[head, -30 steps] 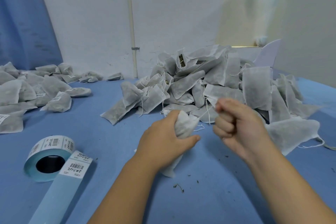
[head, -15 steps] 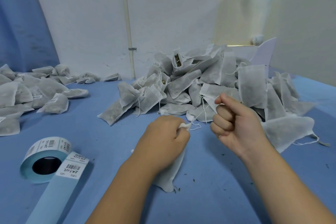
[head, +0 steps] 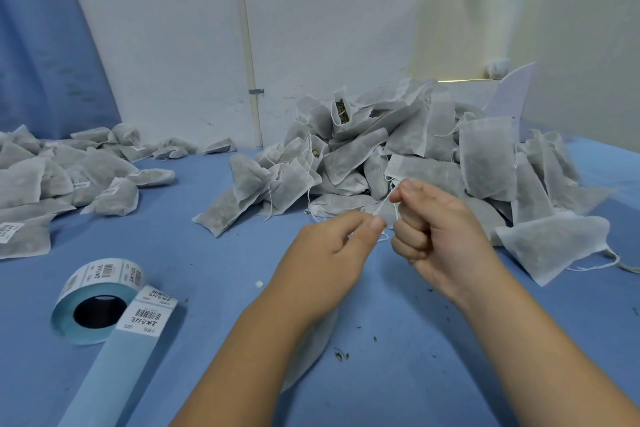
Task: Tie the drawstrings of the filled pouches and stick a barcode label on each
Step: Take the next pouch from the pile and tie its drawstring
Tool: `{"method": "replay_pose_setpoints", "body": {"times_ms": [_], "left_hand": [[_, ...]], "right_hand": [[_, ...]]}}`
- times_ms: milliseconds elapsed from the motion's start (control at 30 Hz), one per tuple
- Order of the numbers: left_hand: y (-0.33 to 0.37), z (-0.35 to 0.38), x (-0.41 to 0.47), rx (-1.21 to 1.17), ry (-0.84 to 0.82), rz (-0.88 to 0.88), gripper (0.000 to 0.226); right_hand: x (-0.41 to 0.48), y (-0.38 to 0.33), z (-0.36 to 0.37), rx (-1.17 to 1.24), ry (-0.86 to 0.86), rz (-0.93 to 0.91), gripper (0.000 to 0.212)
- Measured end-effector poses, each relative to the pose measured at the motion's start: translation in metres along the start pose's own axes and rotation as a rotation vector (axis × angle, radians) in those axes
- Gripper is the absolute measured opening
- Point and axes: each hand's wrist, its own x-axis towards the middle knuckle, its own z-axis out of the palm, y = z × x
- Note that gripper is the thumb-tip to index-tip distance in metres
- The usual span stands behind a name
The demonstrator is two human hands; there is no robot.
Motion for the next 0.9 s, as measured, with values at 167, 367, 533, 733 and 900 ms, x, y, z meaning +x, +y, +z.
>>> {"method": "replay_pose_setpoints", "body": {"times_ms": [167,367,533,733,900], "left_hand": [[0.000,-0.006,0.001,-0.047,0.043,-0.011,0.032],[0.007,-0.006,0.000,-0.238,0.069,0.001,0.041],[0.015,-0.009,-0.003,-0.535,-0.020,-0.079,0.021],[0.015,-0.008,-0.003,-0.633,-0.101,-0.139,0.034],[0.015,-0.010,-0.001,-0.787,0.028,-0.102,0.025]], "right_hand": [[-0.001,0.001,0.000,-0.071,-0.013,-0.011,0.018],[-0.002,0.009,0.005,-0.191,0.045,0.008,0.024],[-0.002,0.009,0.007,-0.220,0.054,-0.026,0.023],[-0.003,0.008,0.007,-0.211,0.063,-0.057,0.023],[-0.003,0.015,0.010,-0.384,0.098,-0.035,0.015]]}}
